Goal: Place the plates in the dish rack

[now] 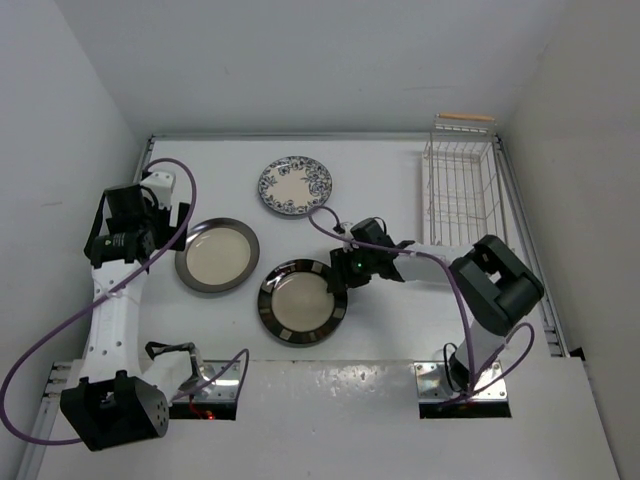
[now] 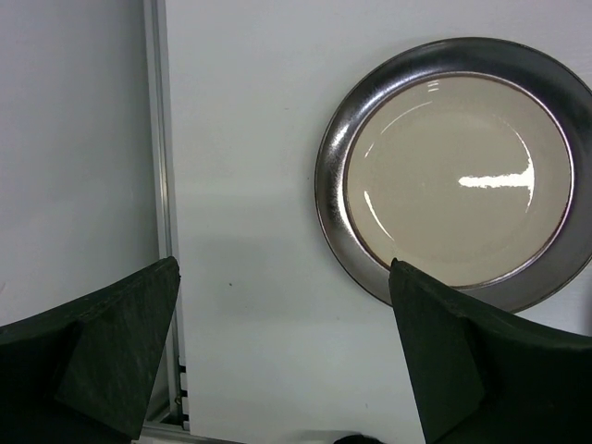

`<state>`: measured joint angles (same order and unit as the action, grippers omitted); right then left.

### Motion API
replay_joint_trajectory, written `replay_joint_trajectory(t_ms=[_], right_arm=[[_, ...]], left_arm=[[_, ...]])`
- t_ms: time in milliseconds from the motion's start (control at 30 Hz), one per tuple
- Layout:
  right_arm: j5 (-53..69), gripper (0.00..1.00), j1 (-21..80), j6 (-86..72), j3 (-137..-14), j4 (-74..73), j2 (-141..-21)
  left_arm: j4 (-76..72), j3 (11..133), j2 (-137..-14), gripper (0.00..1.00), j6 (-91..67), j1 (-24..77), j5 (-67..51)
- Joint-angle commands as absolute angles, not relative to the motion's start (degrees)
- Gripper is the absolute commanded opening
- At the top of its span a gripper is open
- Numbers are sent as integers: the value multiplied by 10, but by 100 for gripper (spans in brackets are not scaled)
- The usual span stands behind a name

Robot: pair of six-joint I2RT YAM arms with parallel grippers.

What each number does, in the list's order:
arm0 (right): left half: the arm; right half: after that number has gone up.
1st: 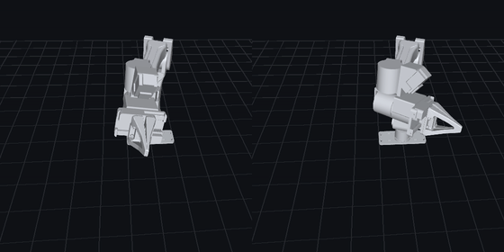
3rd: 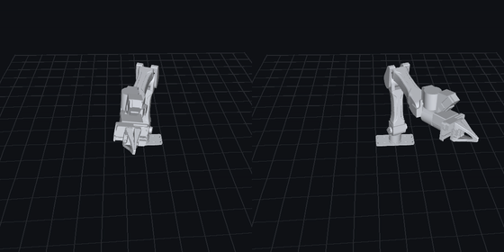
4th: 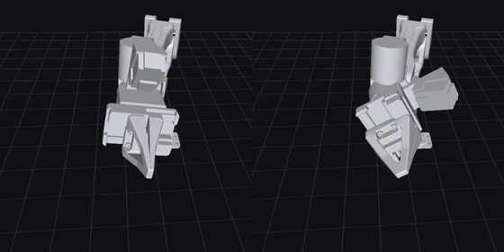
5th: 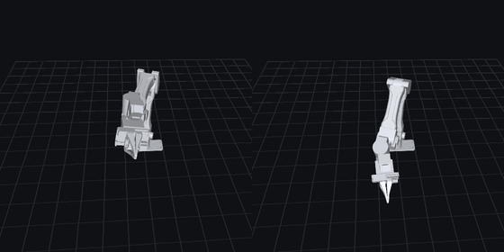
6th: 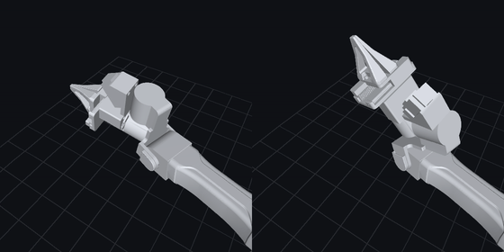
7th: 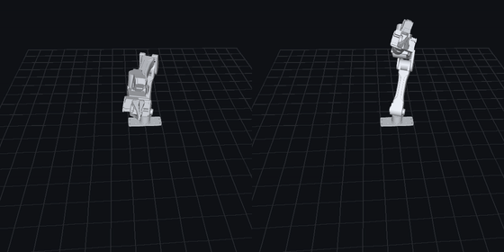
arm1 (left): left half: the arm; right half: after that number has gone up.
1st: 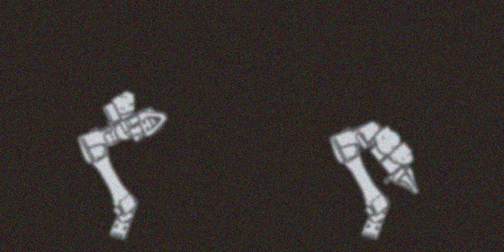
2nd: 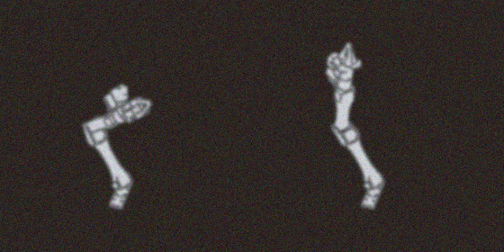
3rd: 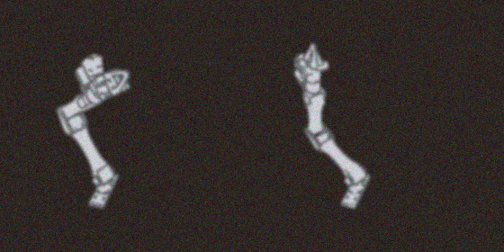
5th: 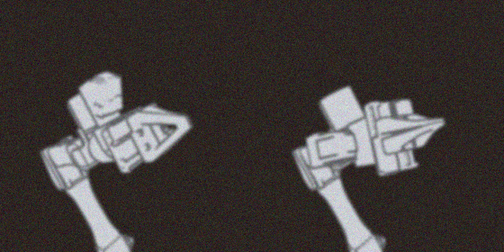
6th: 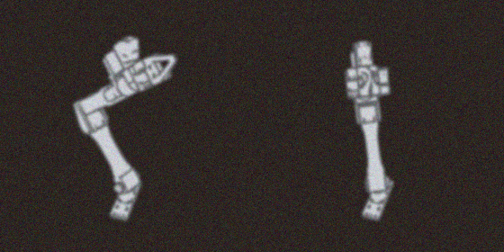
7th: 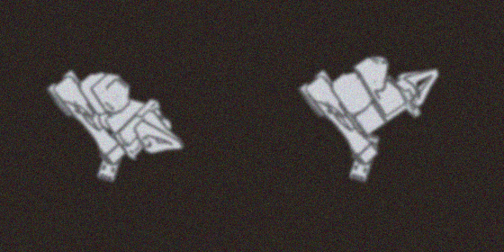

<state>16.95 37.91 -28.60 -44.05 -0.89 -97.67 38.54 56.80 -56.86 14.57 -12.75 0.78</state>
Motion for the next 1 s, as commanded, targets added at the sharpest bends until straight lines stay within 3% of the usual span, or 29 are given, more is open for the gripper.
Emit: replay_joint_trajectory(t_ms=[0, 200, 567, 767, 967], right_arm=[[267, 43, 367, -349, -395, 82, -1017], [326, 0, 320, -362, -366, 120, -1030], [302, 0, 275, -266, -544, -66, -817], [141, 0, 228, -211, -656, -124, -704], [-33, 0, 156, -183, -745, -124, -687]], left_arm=[[379, 572, -563, 100, 137, -132, 2], [379, 572, -558, 100, 137, -132, 7], [379, 572, -563, 100, 142, -132, 7], [379, 583, -574, 100, 142, -132, 7], [379, 596, -598, 100, 142, -132, 7]])
